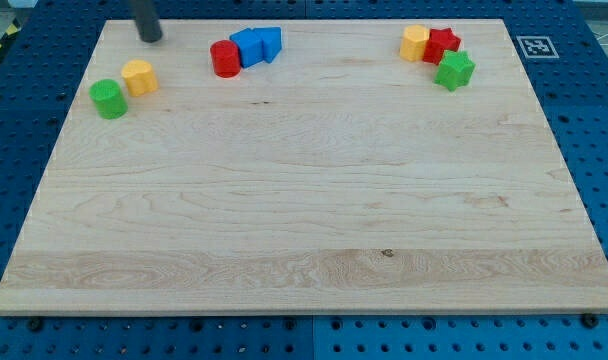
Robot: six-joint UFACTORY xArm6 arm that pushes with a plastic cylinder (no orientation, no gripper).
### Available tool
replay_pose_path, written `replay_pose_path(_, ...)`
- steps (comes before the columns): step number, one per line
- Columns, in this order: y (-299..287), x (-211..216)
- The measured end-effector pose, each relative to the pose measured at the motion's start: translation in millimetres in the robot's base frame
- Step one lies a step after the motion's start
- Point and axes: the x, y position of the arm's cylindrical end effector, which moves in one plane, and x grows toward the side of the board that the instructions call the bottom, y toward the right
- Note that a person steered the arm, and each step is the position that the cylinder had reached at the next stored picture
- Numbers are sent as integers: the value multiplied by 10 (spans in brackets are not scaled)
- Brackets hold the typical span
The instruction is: Slide the yellow heart closer to the green circle
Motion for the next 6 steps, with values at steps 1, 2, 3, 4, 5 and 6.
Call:
replay_pose_path(1,52,37)
replay_pose_path(2,38,92)
replay_pose_path(3,-46,93)
replay_pose_path(4,-116,200)
replay_pose_path(5,-91,367)
replay_pose_path(6,-55,599)
